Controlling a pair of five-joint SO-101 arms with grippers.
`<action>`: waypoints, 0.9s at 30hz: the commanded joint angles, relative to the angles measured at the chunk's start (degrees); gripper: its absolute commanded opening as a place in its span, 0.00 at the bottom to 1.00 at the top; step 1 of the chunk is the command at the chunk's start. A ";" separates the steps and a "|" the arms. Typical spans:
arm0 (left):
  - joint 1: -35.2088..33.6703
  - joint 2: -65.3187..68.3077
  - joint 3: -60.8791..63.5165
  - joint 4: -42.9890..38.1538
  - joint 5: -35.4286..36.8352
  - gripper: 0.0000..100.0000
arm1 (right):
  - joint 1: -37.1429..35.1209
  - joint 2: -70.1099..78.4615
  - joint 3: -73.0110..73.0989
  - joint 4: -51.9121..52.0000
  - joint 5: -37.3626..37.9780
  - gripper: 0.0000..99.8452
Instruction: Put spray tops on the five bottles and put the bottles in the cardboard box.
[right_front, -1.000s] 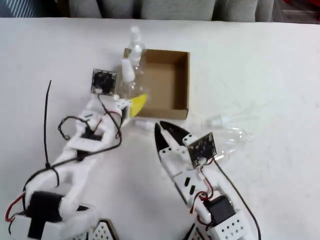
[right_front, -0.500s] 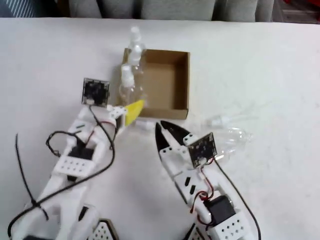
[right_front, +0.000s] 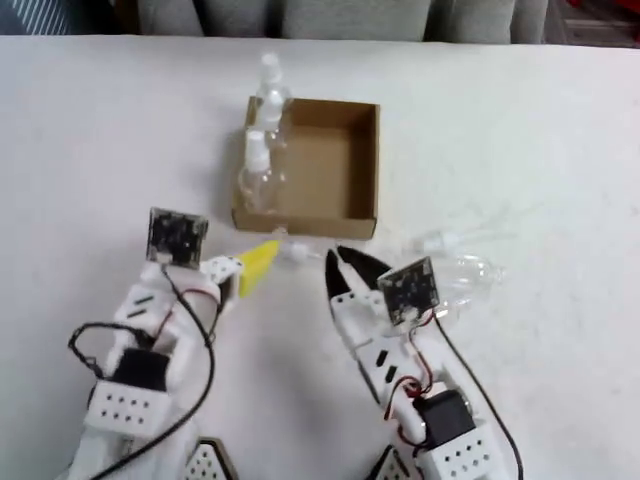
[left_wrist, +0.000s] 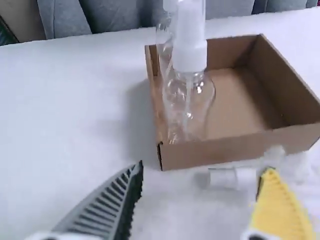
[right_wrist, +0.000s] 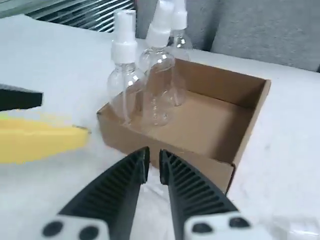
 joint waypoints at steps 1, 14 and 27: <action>-0.04 -9.63 0.70 9.23 -3.34 0.25 | 7.16 0.04 -4.92 0.92 0.79 0.01; -0.04 -26.15 9.41 15.21 -3.34 0.07 | 28.70 11.91 -11.43 9.63 3.78 0.01; 0.13 -28.79 9.67 18.64 -8.18 0.07 | 33.27 55.25 -36.31 22.46 -2.81 0.02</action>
